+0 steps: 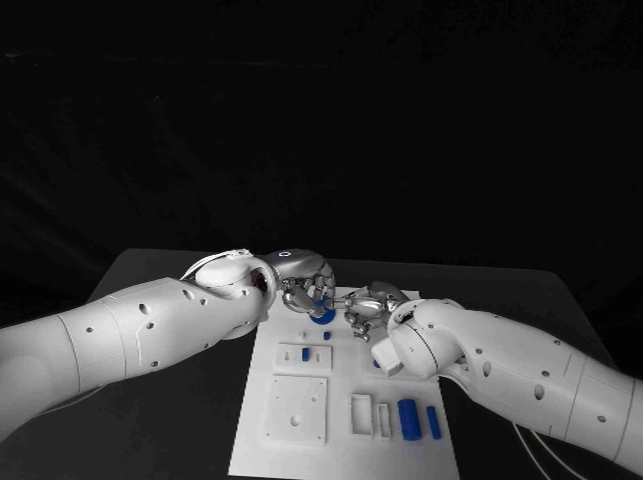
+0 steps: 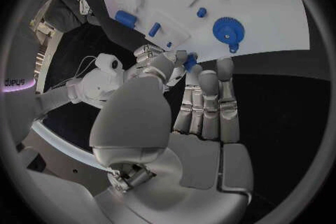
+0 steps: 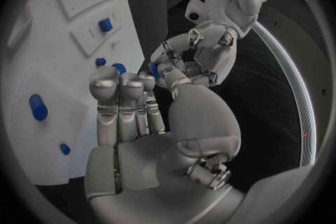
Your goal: Assemble the parts on the task board
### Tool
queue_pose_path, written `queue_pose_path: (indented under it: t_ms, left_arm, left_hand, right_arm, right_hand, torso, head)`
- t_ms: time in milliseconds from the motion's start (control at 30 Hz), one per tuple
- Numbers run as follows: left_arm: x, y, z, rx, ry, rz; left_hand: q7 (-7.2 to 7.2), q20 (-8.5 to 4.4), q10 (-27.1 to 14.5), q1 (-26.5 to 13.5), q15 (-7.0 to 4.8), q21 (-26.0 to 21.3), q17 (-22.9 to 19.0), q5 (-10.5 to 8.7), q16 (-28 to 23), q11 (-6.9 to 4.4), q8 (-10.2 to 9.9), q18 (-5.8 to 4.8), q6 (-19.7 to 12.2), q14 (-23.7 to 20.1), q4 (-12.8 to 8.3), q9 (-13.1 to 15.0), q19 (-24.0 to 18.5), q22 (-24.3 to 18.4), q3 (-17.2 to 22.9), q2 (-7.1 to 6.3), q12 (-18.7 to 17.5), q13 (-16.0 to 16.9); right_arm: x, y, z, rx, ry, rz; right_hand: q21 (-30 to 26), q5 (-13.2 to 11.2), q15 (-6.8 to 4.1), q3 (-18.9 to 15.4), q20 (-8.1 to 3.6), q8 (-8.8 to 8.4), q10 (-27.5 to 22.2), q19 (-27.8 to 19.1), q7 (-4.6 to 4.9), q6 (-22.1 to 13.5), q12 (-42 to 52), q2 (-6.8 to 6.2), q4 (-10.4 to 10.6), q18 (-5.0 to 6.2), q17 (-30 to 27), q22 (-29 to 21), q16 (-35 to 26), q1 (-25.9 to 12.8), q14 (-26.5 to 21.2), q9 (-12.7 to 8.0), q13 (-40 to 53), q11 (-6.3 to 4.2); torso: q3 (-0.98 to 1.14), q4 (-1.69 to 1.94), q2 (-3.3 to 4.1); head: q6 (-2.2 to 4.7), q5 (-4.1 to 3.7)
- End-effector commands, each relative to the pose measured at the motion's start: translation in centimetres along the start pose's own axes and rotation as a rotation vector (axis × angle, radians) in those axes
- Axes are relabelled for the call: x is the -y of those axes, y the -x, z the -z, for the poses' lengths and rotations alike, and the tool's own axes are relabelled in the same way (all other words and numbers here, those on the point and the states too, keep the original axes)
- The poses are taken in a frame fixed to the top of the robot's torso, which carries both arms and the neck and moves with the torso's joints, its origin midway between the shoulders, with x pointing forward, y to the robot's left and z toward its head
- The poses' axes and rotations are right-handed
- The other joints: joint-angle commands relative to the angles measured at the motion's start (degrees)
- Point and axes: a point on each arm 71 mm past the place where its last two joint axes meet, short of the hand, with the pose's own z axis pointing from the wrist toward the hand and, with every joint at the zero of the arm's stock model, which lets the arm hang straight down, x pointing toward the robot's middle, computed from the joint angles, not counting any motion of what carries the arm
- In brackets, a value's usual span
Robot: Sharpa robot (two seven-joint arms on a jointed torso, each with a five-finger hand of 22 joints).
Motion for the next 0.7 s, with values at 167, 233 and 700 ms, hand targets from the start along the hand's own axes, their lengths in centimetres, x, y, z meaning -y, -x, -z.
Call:
queue_pose_path:
  t_ms: [167,233,700]
  left_arm:
    - [0.36,0.01,-0.16,-0.007,-0.015,0.006]
    - [0.4,0.0,-0.17,-0.008,-0.016,0.007]
    - [0.66,-0.05,-0.24,-0.011,-0.022,0.011]
  left_hand:
    - [0.08,0.05,0.37,0.07,0.01,0.43,0.09,0.34,-0.31,-0.04,0.32,0.16,0.4,0.54,-0.12,0.11,-0.09,1.17,0.34,0.56,-0.38,-0.12]
    - [0.08,0.05,0.37,0.07,0.01,0.43,0.09,0.34,-0.31,-0.04,0.32,0.16,0.4,0.54,-0.12,0.11,-0.09,1.17,0.34,0.56,-0.38,-0.12]
    - [0.08,0.05,0.37,0.06,0.01,0.5,0.13,0.37,-0.35,-0.04,0.31,0.18,0.41,0.56,-0.13,0.16,-0.1,1.16,0.38,0.59,-0.41,-0.1]
  right_arm:
    - [-0.06,-0.24,-0.07,-0.01,0.008,-0.002]
    - [-0.08,-0.27,-0.08,-0.01,0.009,-0.002]
    - [-0.14,-0.41,-0.16,-0.003,0.018,-0.005]
  right_hand:
    - [-0.05,-1.49,-0.34,3.13,-0.16,0.0,-0.57,1.77,0.04,0.17,0.02,1.01,-2.05,0.05,0.08,5.92,-0.13,0.96,-0.33,0.08,0.17,-0.07]
    - [0.01,-1.66,-0.35,4.03,-0.17,0.02,-0.57,1.76,0.06,0.26,0.06,1.0,-2.48,0.04,0.06,5.93,-0.17,0.74,-0.36,0.08,0.22,-0.11]
    - [0.78,-6.53,-0.68,12.64,-0.43,0.2,-0.4,1.57,-0.66,3.95,0.23,2.49,-6.94,-0.09,0.32,6.07,0.1,2.14,-0.34,0.45,0.43,-0.64]
  torso:
    - [-0.01,0.0,0.0]
    - [-0.01,0.0,0.0]
    - [0.02,-0.03,0.0]
  head:
    - [0.0,0.09]
    - [-0.02,0.08]
    - [-0.1,0.01]
